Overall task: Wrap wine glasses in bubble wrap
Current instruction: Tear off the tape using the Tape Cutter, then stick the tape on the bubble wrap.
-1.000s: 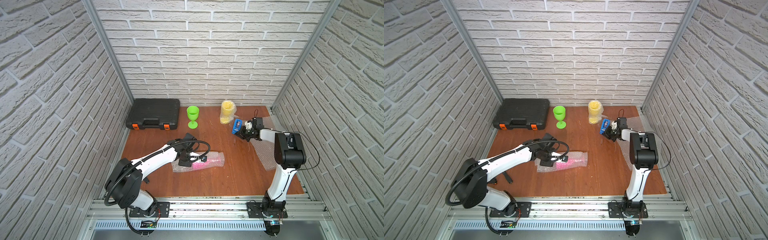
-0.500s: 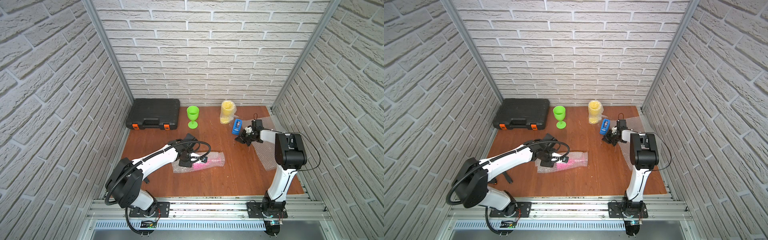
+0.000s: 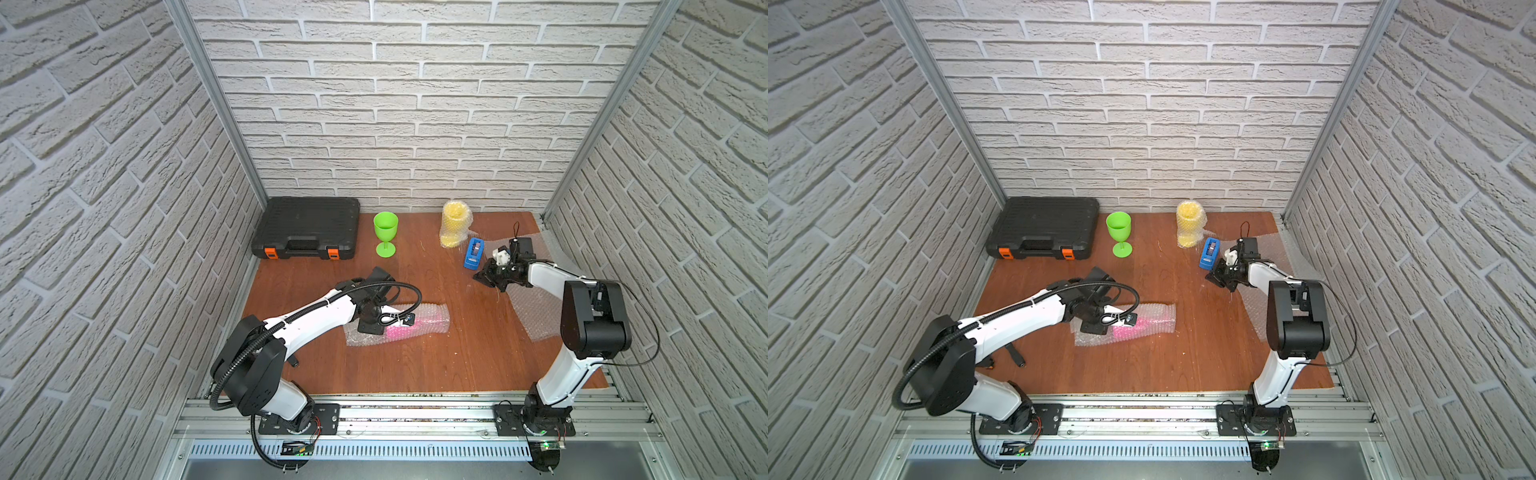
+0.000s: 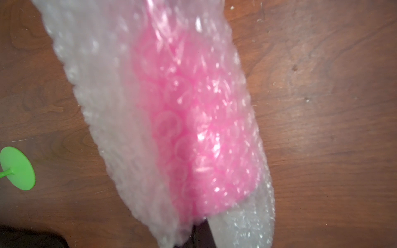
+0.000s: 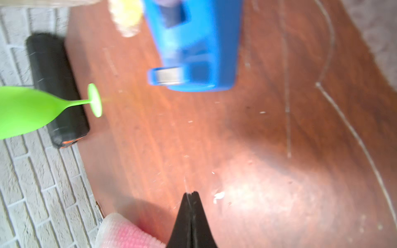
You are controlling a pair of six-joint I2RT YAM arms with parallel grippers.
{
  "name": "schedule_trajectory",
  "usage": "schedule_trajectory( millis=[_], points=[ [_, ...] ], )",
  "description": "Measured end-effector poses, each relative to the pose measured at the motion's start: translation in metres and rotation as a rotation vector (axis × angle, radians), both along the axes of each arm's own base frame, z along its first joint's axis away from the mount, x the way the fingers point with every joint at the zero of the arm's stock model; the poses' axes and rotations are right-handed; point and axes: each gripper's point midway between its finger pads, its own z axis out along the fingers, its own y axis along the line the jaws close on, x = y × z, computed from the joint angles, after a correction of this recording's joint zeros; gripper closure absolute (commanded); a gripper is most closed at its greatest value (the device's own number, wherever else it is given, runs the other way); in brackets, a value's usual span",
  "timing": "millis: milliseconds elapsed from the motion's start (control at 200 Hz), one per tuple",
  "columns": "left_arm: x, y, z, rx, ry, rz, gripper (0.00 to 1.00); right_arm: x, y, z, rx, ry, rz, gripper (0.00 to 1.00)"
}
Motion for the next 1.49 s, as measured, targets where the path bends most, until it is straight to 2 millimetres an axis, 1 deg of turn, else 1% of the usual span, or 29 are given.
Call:
schedule_trajectory(
  millis=[160, 310, 425, 555, 625, 750, 880, 935, 995, 1040, 1140, 1190, 1285, 1325, 1385, 1495],
  points=[
    [-0.001, -0.002, 0.002, -0.016, 0.005, 0.0, 1.0, -0.013, 0.021, 0.034, -0.046, -0.083, 0.099, 0.97],
    [-0.003, -0.006, 0.003, -0.041, 0.016, -0.002, 1.0, -0.031, 0.038, 0.07, -0.099, -0.163, 0.174, 0.97],
    [-0.005, -0.008, 0.004, -0.053, 0.027, -0.001, 1.0, -0.049, 0.049, 0.092, -0.123, -0.204, 0.216, 0.97],
    [-0.007, -0.011, 0.004, -0.072, 0.044, -0.002, 1.0, -0.073, 0.064, 0.116, -0.139, -0.246, 0.271, 0.97],
    [-0.009, -0.013, 0.005, -0.084, 0.054, -0.005, 1.0, -0.089, 0.075, 0.128, -0.136, -0.269, 0.317, 0.97],
    [-0.012, -0.016, 0.005, -0.108, 0.078, -0.006, 1.0, -0.117, 0.096, 0.14, -0.114, -0.282, 0.408, 0.97],
    [-0.014, -0.018, 0.006, -0.127, 0.095, -0.009, 1.0, -0.149, 0.126, 0.152, -0.054, -0.31, 0.529, 0.97],
    [-0.015, -0.019, 0.006, -0.134, 0.101, -0.01, 1.0, -0.163, 0.136, 0.154, -0.021, -0.318, 0.574, 0.97],
    [-0.015, -0.019, 0.007, -0.141, 0.107, -0.008, 1.0, -0.178, 0.147, 0.152, 0.015, -0.314, 0.629, 0.97],
    [-0.015, -0.019, 0.007, -0.146, 0.111, -0.007, 1.0, -0.191, 0.155, 0.146, 0.033, -0.298, 0.671, 0.97],
    [-0.016, -0.02, 0.008, -0.156, 0.12, -0.008, 1.0, -0.211, 0.17, 0.131, 0.035, -0.282, 0.75, 0.97],
    [-0.017, -0.02, 0.008, -0.16, 0.125, -0.011, 1.0, -0.221, 0.178, 0.126, 0.036, -0.297, 0.795, 0.97],
    [-0.018, -0.021, 0.008, -0.163, 0.132, -0.013, 1.0, -0.234, 0.186, 0.118, 0.031, -0.345, 0.85, 0.97],
    [-0.019, -0.021, 0.008, -0.165, 0.135, -0.014, 1.0, -0.236, 0.188, 0.116, 0.03, -0.362, 0.86, 0.97],
    [-0.02, -0.021, 0.008, -0.167, 0.139, -0.016, 1.0, -0.234, 0.191, 0.114, 0.017, -0.388, 0.867, 0.97],
    [-0.02, -0.021, 0.008, -0.168, 0.141, -0.022, 1.0, -0.219, 0.198, 0.107, -0.014, -0.422, 0.857, 0.97]
  ],
)
